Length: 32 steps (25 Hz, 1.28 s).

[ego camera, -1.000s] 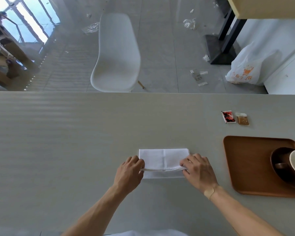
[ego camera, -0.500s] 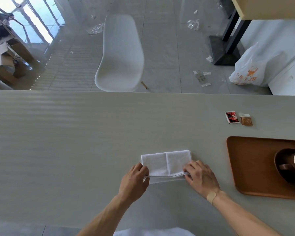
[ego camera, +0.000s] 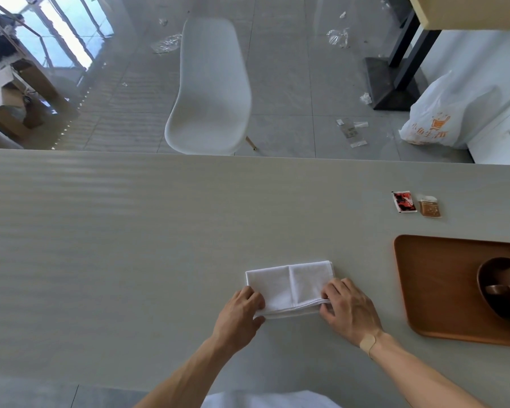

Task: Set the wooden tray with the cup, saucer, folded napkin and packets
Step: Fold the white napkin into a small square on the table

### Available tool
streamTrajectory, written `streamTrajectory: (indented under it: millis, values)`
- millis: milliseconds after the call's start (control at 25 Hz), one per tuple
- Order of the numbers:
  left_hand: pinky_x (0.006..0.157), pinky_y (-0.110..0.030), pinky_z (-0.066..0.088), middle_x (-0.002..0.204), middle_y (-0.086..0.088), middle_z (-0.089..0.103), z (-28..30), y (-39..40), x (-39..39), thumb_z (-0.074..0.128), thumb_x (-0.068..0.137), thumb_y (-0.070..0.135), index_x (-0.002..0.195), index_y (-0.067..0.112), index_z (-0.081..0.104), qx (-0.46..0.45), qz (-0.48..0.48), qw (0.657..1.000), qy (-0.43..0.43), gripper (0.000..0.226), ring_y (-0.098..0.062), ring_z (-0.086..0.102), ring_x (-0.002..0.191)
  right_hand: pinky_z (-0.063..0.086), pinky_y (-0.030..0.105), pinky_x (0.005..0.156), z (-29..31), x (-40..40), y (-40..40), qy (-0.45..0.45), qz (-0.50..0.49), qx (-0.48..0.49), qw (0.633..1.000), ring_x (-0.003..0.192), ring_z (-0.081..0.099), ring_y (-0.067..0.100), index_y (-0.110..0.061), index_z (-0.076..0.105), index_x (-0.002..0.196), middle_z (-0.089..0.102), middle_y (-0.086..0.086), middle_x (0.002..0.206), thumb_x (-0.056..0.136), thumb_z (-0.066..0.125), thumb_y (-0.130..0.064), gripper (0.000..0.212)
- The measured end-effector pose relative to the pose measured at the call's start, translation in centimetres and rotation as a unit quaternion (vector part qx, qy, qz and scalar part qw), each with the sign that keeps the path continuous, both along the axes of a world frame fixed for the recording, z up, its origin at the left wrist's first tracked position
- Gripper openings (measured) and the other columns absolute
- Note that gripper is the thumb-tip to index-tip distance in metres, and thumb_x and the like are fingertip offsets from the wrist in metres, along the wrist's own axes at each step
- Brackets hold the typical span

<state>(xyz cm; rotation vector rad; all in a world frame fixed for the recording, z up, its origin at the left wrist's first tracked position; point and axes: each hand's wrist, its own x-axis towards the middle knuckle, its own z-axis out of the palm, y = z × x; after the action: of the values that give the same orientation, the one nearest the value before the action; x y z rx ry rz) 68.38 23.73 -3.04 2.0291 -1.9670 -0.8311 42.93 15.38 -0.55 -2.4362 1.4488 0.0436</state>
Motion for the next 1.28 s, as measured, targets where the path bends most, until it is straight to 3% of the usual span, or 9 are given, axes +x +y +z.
streamTrajectory:
  millis: [160, 320, 520, 800, 960, 1120, 1200, 1280]
  values:
    - [0.066, -0.030, 0.043, 0.103, -0.002, 0.058, 0.4, -0.9, 0.6, 0.061, 0.080, 0.004, 0.094, 0.013, 0.060, -0.022, 0.013, 1.000, -0.001, 0.016, -0.023, 0.053, 0.095, 0.048, 0.032, 0.060, -0.5, -0.1, 0.8, 0.020, 0.018, -0.009, 1.000, 0.075, 0.052, 0.020, -0.021, 0.056, 0.078, 0.056, -0.003, 0.081, 0.072, 0.067, -0.027, 0.014]
    - [0.065, -0.029, 0.044, 0.098, 0.000, 0.057, 0.6, -0.5, 0.9, 0.062, 0.080, 0.012, 0.089, 0.015, 0.058, -0.015, 0.014, 1.000, 0.010, 0.010, -0.021, 0.053, 0.092, 0.048, 0.033, 0.061, -0.7, -0.3, 1.1, 0.031, 0.029, -0.020, 0.999, 0.076, 0.053, 0.021, -0.021, 0.056, 0.079, 0.056, -0.002, 0.082, 0.071, 0.068, -0.028, 0.016]
    - [0.081, -0.030, 0.038, 0.103, 0.005, 0.054, 0.5, 0.4, -0.1, 0.055, 0.081, 0.026, 0.097, 0.021, 0.054, 0.018, -0.008, 0.997, -0.072, 0.016, -0.021, 0.048, 0.094, 0.048, 0.033, 0.063, -0.8, -0.4, 1.0, 0.047, 0.054, -0.027, 0.997, 0.078, 0.053, 0.021, -0.022, 0.056, 0.081, 0.056, -0.003, 0.085, 0.071, 0.065, -0.036, 0.020]
    - [0.074, -0.033, 0.042, 0.096, 0.004, 0.057, 0.9, 0.8, 0.5, 0.062, 0.085, 0.022, 0.103, 0.030, 0.057, -0.017, -0.049, 0.993, -0.104, 0.020, -0.024, 0.054, 0.085, 0.049, 0.034, 0.065, -1.5, -1.2, 1.6, 0.026, 0.103, -0.075, 0.992, 0.075, 0.058, 0.021, -0.025, 0.064, 0.088, 0.061, -0.005, 0.082, 0.077, 0.071, -0.033, 0.016]
    - [0.074, -0.032, 0.044, 0.095, 0.006, 0.059, 1.1, 0.6, 1.3, 0.063, 0.085, 0.035, 0.094, 0.031, 0.060, -0.046, -0.065, 0.993, -0.091, 0.011, -0.022, 0.055, 0.088, 0.049, 0.034, 0.064, -1.6, -1.0, 1.7, 0.016, 0.102, -0.068, 0.992, 0.072, 0.057, 0.019, -0.028, 0.062, 0.080, 0.060, -0.008, 0.075, 0.077, 0.073, -0.033, 0.012]
    - [0.071, -0.034, 0.047, 0.089, 0.003, 0.061, 1.2, -1.4, 0.3, 0.060, 0.087, 0.045, 0.078, 0.025, 0.069, -0.059, -0.115, 0.977, -0.173, 0.024, -0.021, 0.056, 0.084, 0.045, 0.034, 0.056, -0.7, 1.2, 0.3, 0.037, 0.091, -0.094, 0.991, 0.062, 0.057, 0.019, -0.026, 0.058, 0.062, 0.058, -0.009, 0.061, 0.070, 0.081, -0.033, 0.025]
    - [0.075, -0.037, 0.046, 0.092, -0.003, 0.061, 1.2, -2.9, -0.9, 0.057, 0.089, 0.039, 0.081, 0.020, 0.071, -0.056, -0.130, 0.972, -0.190, 0.025, -0.025, 0.057, 0.090, 0.044, 0.036, 0.066, -0.6, 2.8, -0.5, 0.013, 0.064, -0.122, 0.990, 0.073, 0.059, 0.021, -0.027, 0.066, 0.078, 0.062, -0.005, 0.074, 0.073, 0.076, -0.036, 0.015]
    - [0.078, -0.037, 0.047, 0.092, -0.005, 0.061, 1.1, -3.8, -1.6, 0.056, 0.086, 0.035, 0.084, 0.016, 0.070, -0.060, -0.133, 0.974, -0.174, 0.023, -0.026, 0.057, 0.091, 0.041, 0.039, 0.087, -1.2, 4.2, -0.7, -0.004, 0.056, -0.112, 0.992, 0.099, 0.059, 0.026, -0.022, 0.063, 0.117, 0.063, 0.000, 0.105, 0.080, 0.063, -0.044, 0.042]
